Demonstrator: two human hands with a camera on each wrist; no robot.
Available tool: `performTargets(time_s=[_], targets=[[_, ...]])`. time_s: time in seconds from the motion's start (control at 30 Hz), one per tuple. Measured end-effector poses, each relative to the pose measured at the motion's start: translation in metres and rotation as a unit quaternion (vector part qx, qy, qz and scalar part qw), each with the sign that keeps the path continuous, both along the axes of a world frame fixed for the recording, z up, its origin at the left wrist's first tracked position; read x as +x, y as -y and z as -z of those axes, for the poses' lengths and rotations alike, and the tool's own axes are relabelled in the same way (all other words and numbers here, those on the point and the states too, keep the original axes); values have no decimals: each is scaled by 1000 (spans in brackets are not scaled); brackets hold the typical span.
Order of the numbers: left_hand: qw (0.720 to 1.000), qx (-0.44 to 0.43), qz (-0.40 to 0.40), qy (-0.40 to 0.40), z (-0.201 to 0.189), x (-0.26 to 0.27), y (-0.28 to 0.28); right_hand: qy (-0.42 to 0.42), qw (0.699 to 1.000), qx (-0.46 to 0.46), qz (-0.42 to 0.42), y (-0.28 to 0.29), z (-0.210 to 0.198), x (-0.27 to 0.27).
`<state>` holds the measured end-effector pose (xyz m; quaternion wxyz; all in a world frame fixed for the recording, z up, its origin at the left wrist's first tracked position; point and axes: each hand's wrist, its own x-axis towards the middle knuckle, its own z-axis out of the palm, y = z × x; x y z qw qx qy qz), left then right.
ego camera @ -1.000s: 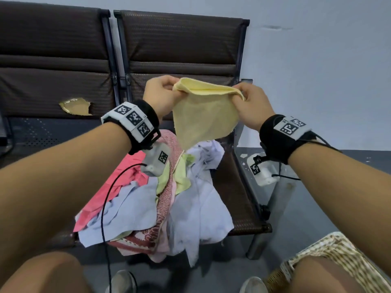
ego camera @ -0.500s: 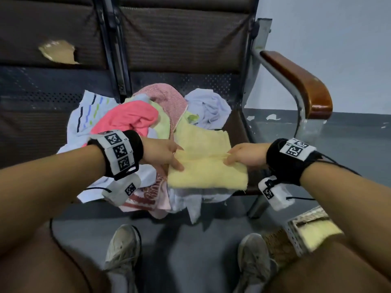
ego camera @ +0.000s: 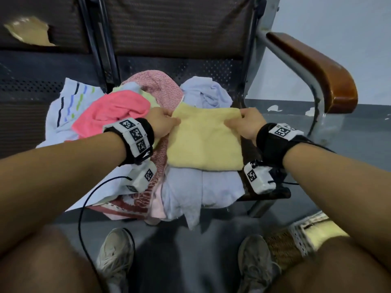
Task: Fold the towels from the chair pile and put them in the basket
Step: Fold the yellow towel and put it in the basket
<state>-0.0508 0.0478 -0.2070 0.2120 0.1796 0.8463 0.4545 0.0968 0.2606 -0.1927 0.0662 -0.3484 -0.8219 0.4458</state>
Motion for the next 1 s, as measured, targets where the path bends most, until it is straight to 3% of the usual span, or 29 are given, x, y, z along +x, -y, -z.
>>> performTargets(time_s=[0.2, 0.27, 0.37, 0.47, 0.53, 0.67, 0.83, 1.0], targets=[[997, -21, -41, -66, 17, 3, -11, -3, 997, 76, 3, 5, 12, -13], [995, -1, -6, -95, 18, 14, -4, -12, 991, 130, -32, 12, 9, -4], [991, 9, 128, -42, 14, 28, 13, 22, 972, 169, -163, 27, 8, 19], [965, -86, 240, -65, 18, 39, 30, 107, 937, 172, -284, 35, 14, 39], [951, -135, 249, -126, 22, 43, 37, 144, 919, 197, -310, 32, 16, 46], [952, -109, 209, -196, 23, 47, 37, 166, 895, 249, -331, 27, 20, 49], [969, -74, 163, -169, 9, 43, 36, 63, 923, 252, -283, 25, 8, 55], [995, 40, 89, -10, -1, 42, 32, -4, 980, 56, -193, 20, -8, 59]])
